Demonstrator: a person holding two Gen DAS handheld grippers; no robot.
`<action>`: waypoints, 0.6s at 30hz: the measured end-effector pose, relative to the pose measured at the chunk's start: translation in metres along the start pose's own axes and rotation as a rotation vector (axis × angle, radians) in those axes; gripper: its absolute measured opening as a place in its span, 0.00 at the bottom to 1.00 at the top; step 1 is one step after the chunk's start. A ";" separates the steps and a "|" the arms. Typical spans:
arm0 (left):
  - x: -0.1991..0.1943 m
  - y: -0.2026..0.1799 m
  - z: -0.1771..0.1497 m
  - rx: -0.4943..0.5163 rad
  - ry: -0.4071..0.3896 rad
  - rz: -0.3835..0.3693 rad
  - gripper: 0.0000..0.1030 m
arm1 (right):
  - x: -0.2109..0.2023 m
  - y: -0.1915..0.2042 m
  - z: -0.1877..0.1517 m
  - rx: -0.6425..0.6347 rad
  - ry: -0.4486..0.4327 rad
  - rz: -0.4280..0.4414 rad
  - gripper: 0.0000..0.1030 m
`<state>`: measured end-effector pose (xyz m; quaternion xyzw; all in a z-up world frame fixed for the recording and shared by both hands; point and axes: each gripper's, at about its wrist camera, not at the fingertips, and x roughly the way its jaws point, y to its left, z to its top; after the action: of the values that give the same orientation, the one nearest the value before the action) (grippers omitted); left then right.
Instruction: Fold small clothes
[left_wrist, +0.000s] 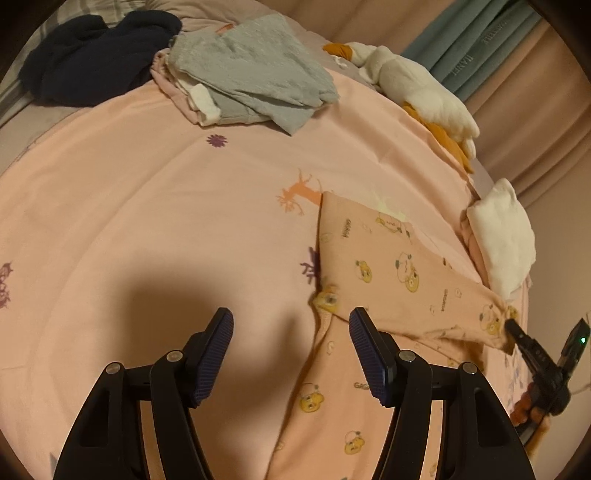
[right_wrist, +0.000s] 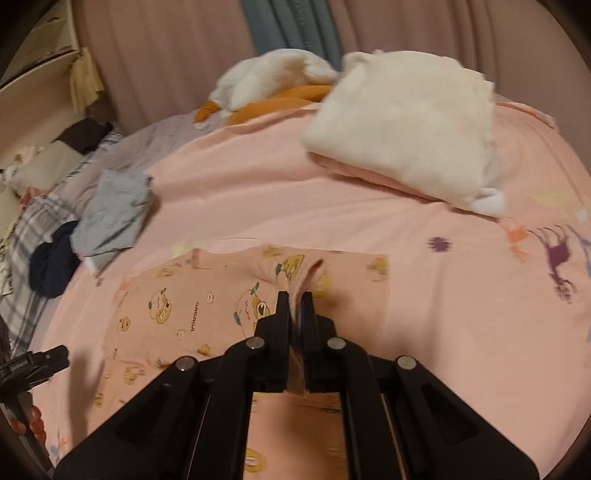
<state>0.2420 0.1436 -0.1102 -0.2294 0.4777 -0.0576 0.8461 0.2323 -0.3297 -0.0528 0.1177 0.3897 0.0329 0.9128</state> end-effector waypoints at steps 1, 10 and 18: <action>0.003 -0.003 0.000 0.008 0.004 -0.005 0.62 | 0.005 -0.004 -0.002 0.000 0.032 -0.006 0.07; 0.033 -0.053 0.011 0.178 0.014 -0.001 0.62 | 0.012 -0.017 -0.014 -0.013 0.020 -0.090 0.27; 0.071 -0.080 -0.010 0.373 0.054 0.049 0.43 | 0.035 -0.003 -0.041 -0.135 0.135 -0.033 0.16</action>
<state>0.2816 0.0465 -0.1340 -0.0552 0.4864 -0.1309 0.8621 0.2270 -0.3193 -0.1060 0.0472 0.4491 0.0521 0.8907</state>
